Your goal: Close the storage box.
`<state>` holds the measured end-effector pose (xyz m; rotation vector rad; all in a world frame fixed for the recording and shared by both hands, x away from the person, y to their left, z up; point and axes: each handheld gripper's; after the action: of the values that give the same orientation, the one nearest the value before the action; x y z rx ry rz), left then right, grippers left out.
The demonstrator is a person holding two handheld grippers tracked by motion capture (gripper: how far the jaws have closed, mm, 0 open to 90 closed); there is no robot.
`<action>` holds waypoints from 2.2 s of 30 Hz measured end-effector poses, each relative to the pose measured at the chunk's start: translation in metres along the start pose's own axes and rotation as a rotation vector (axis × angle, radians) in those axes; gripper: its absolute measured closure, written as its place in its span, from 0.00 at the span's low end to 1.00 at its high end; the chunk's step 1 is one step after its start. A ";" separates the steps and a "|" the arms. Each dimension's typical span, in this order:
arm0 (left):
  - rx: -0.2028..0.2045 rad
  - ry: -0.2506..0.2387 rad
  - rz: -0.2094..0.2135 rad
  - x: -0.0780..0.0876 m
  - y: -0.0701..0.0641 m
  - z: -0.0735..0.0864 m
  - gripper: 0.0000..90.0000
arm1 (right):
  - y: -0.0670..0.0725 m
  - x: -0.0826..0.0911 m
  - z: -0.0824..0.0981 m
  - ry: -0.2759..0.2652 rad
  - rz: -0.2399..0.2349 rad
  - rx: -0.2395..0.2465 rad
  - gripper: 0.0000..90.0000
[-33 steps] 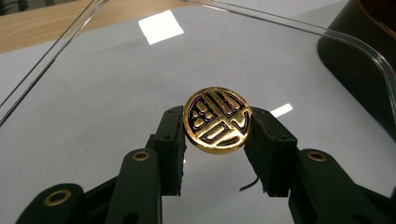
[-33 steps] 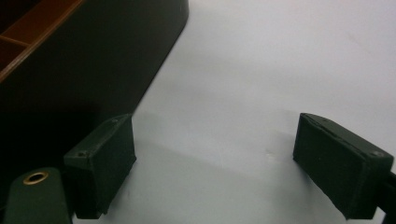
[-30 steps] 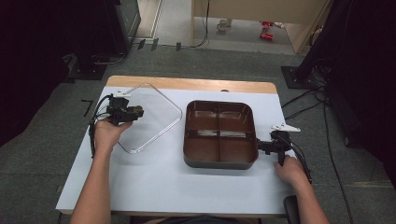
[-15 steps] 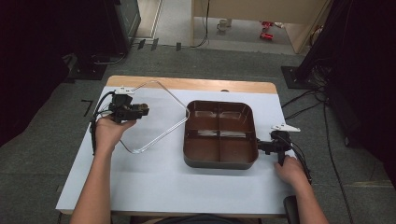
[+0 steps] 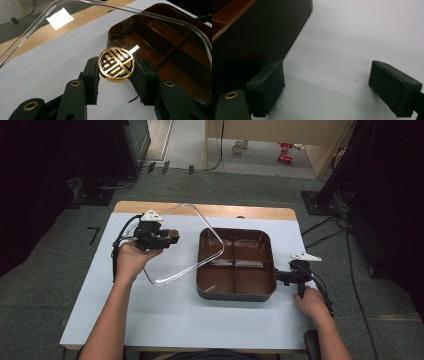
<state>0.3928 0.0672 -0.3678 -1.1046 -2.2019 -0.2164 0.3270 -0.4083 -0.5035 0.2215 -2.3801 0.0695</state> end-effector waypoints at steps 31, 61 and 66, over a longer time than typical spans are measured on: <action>-0.224 0.080 0.196 -0.093 -0.055 -0.026 0.66 | 0.000 0.000 0.000 -0.001 -0.001 0.001 0.14; -0.349 0.165 0.357 -0.147 -0.091 -0.040 0.66 | 0.000 0.000 0.000 -0.002 -0.001 0.001 0.14; -0.385 0.175 0.379 -0.151 -0.094 -0.043 0.66 | 0.000 0.000 0.000 -0.002 -0.002 0.001 0.14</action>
<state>0.4071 -0.1091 -0.4154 -1.6206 -1.7963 -0.5627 0.3271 -0.4087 -0.5037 0.2250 -2.3821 0.0699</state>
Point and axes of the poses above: each handheld gripper's, and its own axes: x roughly backward along the jaws, z roughly out of its underside, y roughly to its left, and after that the axes turned 5 degrees about z, right-handed
